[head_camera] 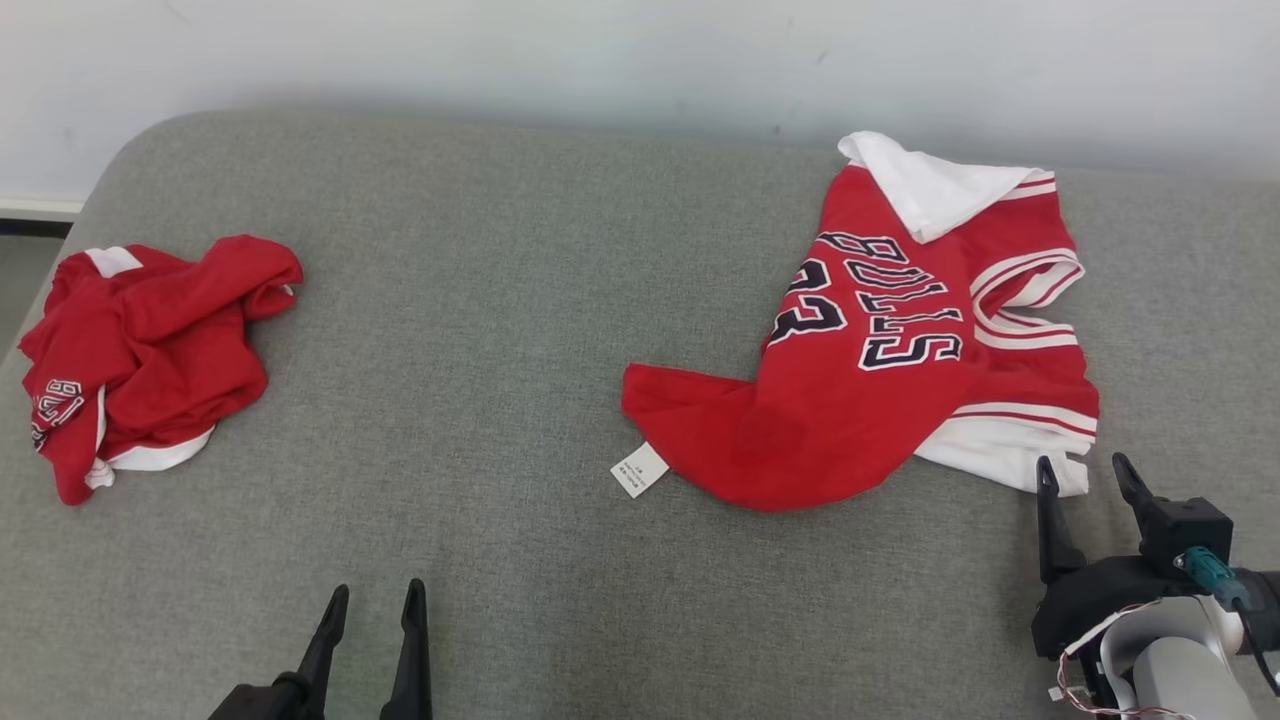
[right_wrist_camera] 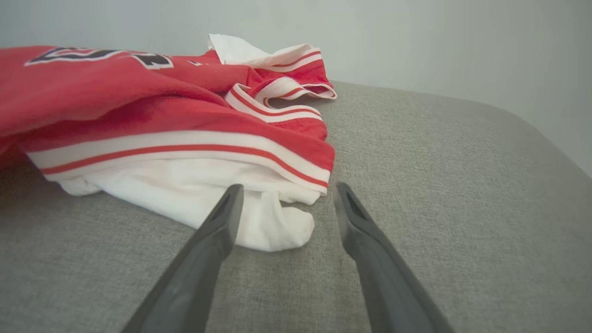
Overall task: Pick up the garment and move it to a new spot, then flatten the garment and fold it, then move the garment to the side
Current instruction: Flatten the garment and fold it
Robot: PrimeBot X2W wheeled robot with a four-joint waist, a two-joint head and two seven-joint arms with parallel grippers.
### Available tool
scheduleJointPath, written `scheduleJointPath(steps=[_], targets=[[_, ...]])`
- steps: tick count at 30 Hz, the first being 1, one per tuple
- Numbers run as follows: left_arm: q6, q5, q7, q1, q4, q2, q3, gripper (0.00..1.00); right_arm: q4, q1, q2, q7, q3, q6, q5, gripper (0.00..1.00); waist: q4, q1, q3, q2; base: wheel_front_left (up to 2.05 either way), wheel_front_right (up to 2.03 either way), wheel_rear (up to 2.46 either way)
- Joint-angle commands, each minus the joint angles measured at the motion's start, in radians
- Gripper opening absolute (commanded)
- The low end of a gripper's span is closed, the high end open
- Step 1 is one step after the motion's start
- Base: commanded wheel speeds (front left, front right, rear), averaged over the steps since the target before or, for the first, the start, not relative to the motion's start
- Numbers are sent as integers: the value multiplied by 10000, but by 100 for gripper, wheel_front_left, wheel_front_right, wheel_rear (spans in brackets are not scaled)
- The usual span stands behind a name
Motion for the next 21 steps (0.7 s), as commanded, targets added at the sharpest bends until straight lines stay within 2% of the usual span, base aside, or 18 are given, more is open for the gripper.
scheduleJointPath(steps=[1, 3, 4, 5, 6, 7, 8, 9, 13, 16, 21], targets=[[14, 97, -34, -71, -47, 7, -21, 100, 120, -67, 35, -1, -5, -26, 38, 100, 93, 1, 120, 0, 0, 0, 0], [14, 110, -34, -120, -34, 8, -64, 100, 254, -142, 17, -1, -54, -26, 58, 97, 162, 1, 197, 0, 0, 0, 0], [14, 119, -34, -158, -32, 7, -91, 100, 365, -166, 15, -1, -65, -26, 79, 87, 198, 1, 231, 0, 0, 0, 0], [14, 121, -34, -181, -31, 7, -99, 100, 481, -177, 29, -1, -58, -26, 96, 72, 219, 1, 250, 0, 0, 0, 0], [14, 124, -34, -190, -33, 8, -107, 100, 547, -194, 27, -1, -64, -26, 108, 45, 238, 1, 268, 0, 0, 0, 0], [14, 136, -34, -208, -37, 7, -114, 100, 614, -208, 13, -1, -57, -26, 108, 40, 255, 1, 283, 0, 0, 0, 0], [14, 145, -34, -217, -37, 7, -116, 100, 657, -200, 13, -1, -43, -26, 135, 16, 268, 1, 285, 0, 0, 0, 0], [14, 153, -34, -213, -36, 7, -109, 100, 683, -174, 21, -1, -26, -26, 166, 2, 270, 1, 274, 0, 0, 0, 0], [14, 240, -34, -54, -18, 5, -12, 100, 442, 6, 66, -3, 44, -26, 408, 0, 118, 1, 76, 0, 0, 0, 0], [14, 257, -34, 121, -10, 8, 48, 100, -220, 272, 174, -3, 134, -26, 782, 0, -153, 1, -214, 0, 0, 0, 0], [14, 252, -34, 384, -31, 7, 131, 100, -1686, 856, 260, -1, 649, -26, 2074, 0, -840, 1, -790, 0, 0, 0, 0]])
